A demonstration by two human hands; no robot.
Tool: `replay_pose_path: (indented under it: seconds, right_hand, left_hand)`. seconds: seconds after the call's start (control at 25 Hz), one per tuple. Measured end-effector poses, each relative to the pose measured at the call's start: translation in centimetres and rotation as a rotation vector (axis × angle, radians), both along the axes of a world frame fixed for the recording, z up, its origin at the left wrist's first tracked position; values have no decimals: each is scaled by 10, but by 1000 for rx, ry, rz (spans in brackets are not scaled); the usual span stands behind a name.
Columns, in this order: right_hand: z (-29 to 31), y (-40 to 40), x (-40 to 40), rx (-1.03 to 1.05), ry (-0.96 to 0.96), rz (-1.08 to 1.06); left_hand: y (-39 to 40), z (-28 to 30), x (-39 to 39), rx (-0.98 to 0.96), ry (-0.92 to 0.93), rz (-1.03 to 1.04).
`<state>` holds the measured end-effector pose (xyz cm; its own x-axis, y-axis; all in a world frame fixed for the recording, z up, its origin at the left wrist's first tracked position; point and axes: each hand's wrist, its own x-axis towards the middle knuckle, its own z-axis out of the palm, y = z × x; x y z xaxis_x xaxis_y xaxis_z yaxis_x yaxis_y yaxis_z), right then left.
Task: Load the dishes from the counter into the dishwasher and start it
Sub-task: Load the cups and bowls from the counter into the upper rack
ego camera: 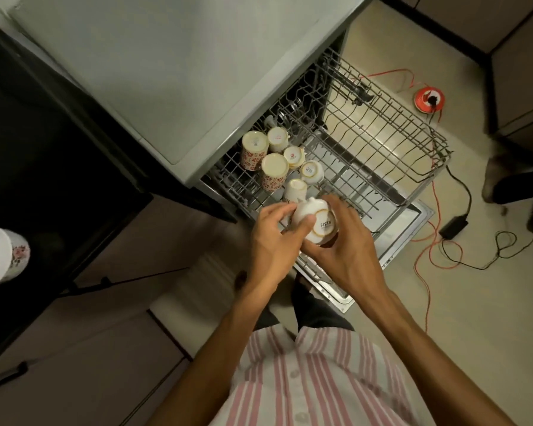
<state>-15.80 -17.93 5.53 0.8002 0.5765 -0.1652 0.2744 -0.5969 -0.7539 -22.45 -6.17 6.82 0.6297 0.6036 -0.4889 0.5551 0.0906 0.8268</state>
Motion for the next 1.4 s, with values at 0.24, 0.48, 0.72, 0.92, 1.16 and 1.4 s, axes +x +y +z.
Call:
replay_pose_path:
  seconds: [0.24,0.48,0.72,0.92,1.16,1.4]
  right_hand:
    - [-58,4,39,-116,20,-163]
    - [-143,15,95,-196,53,-273]
    - [-208,33,125,-212,96,-316]
    - [-239,39,128,-284,143,-313]
    - [-256,43,127,-303,153,-282]
    - [-263,43,123,-277,199,-279]
  left_hand:
    - [-7,-64,49,3,22,-98]
    - [2,-142,119,-11,19,-214]
    - [10,-211,148,56,57,-158]
    - [11,-240,151,112,81,-127]
    - [11,-253,151,207,96,-127]
    - [7,-266,150,279,141,-169]
